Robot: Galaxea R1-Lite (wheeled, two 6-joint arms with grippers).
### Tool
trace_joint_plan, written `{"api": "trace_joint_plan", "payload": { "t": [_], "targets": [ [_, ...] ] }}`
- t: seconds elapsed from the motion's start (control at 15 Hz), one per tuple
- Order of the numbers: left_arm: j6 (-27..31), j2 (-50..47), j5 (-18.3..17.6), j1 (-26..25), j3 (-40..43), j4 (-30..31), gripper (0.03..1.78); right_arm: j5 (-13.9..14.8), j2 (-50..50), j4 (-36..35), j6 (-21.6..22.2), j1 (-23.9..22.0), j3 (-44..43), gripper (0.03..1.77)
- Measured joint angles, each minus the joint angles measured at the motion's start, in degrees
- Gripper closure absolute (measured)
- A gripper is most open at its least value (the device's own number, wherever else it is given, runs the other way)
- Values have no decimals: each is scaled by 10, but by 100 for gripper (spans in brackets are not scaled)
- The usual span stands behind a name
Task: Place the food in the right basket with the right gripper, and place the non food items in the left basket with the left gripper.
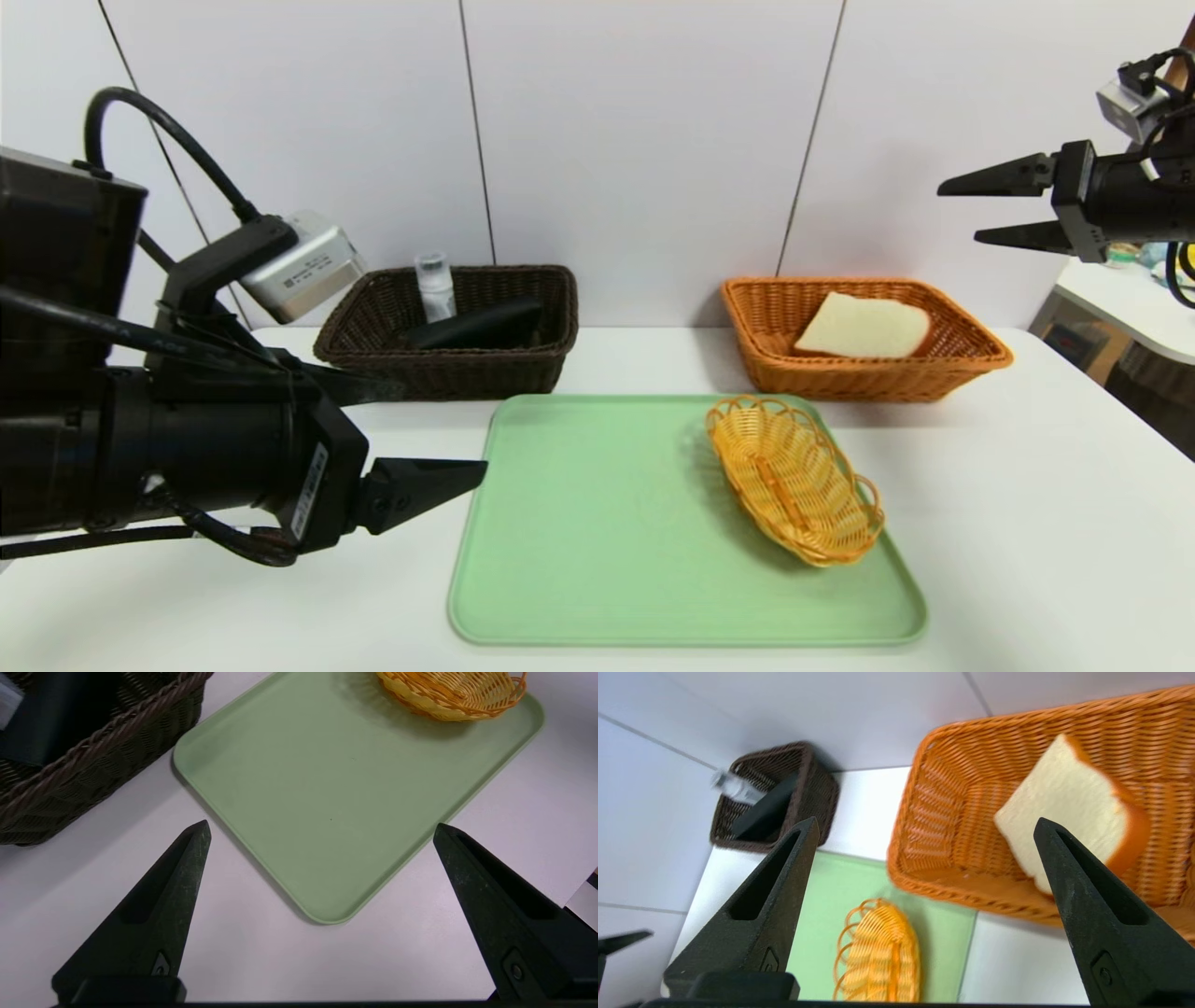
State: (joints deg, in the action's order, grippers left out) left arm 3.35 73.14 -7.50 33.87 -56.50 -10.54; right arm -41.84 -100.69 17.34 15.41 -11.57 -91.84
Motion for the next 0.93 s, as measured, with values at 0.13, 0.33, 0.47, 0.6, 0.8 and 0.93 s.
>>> {"api": "trace_joint_plan", "payload": {
  "t": [0.13,0.33,0.47,0.6,0.8,0.93],
  "targets": [
    [7,-16,6,-24,0,-2,12,1,34,27,-16,4,15,17],
    [11,-34,35,-61,0,-3,12,9,81,53,-59,6,59,15],
    [11,-39,76,-82,0,-2,12,36,109,69,-108,6,95,13],
    [11,-41,116,-103,1,-2,12,90,134,69,-150,6,131,12],
    [11,-42,164,-148,-2,-3,12,182,170,64,-168,2,165,11],
    [11,-41,178,-190,-8,-7,12,233,195,64,-168,-1,179,11]
  ]
}}
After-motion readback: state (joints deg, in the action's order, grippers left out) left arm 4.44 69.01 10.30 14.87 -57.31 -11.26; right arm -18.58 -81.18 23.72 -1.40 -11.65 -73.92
